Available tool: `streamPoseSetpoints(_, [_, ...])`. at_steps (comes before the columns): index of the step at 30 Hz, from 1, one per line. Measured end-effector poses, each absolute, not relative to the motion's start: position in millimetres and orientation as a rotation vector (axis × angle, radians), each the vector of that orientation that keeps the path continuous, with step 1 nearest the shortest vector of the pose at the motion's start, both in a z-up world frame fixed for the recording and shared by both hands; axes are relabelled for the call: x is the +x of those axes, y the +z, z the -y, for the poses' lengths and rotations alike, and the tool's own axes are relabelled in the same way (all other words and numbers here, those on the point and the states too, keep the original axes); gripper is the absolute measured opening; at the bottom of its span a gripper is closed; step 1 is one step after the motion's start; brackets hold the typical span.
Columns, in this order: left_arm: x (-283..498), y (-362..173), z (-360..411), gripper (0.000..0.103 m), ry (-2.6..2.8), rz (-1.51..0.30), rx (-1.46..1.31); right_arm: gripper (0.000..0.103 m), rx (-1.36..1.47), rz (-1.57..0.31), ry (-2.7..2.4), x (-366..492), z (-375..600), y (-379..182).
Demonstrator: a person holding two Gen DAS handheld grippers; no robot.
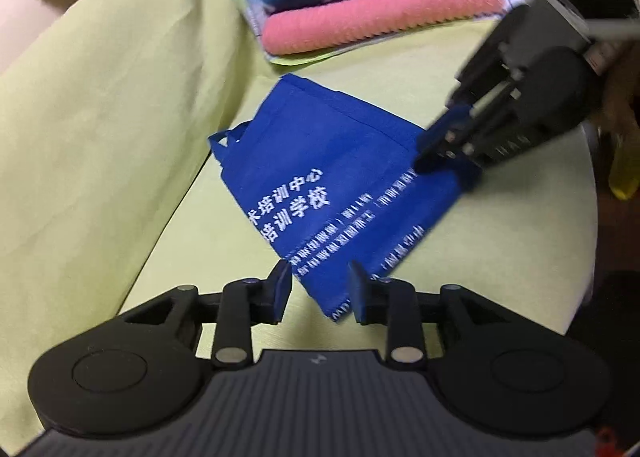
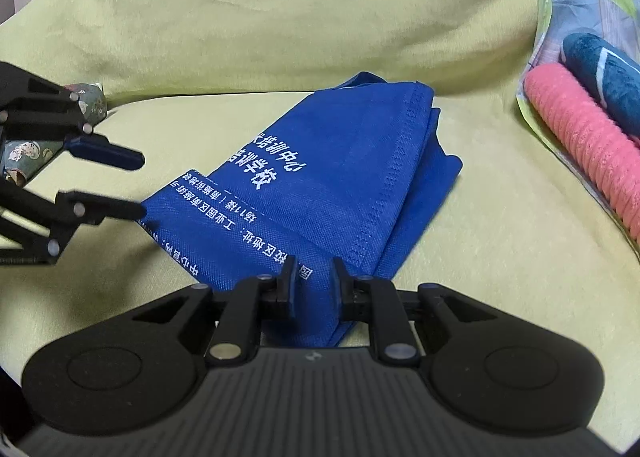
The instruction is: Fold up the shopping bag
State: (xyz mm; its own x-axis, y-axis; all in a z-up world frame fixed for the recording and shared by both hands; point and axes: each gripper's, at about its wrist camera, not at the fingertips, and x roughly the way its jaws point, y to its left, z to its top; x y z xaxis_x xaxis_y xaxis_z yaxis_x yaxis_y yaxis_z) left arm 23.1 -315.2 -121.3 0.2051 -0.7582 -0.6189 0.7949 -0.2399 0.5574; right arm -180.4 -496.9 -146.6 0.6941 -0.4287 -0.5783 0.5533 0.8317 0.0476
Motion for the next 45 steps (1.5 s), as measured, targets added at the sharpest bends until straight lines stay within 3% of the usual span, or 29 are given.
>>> streamPoseSetpoints(12, [36.8,-142.5,346.5,0.026,-1.437,-0.057,1.070,0.015,0.223,-0.585,-0.545,-181.6,497.9,-146.6])
streamPoseSetpoints(20, [34.2,-140.8,330.9,0.026,-1.367,0.065,1.165,0.015,0.227,-0.586,-0.543,-181.2,499.2,-145.6])
streamPoseSetpoints(22, [31.4,-135.2,319.7,0.033,-1.377,0.095,1.183,0.015,0.231,-0.582,-0.542,-181.5,499.6,-146.0])
streamPoseSetpoints(26, [14.9,-140.4,294.9,0.037,-1.444,0.200,1.294,0.015,0.232,-0.580,-0.542,-181.7,499.8,-146.1])
streamPoseSetpoints(34, [6.6,-198.2,296.9,0.038,-1.301,0.578,1.571,0.015,0.250,-0.567,-0.527,-184.6,502.2,-147.4])
streamPoseSetpoints(38, [11.3,-207.9,307.1,0.032,-1.305,0.690,1.615,0.015,0.227,-0.552,-0.500,-189.3,501.6,-146.6])
streamPoseSetpoints(44, [24.7,-197.3,323.8,0.023,-1.434,0.615,1.651,0.017,0.071,-0.514,-0.428,-202.9,489.9,-141.8])
streamPoseSetpoints(45, [25.5,-195.5,324.0,0.021,-1.447,0.607,1.656,0.023,0.045,-0.507,-0.415,-205.2,487.9,-141.1])
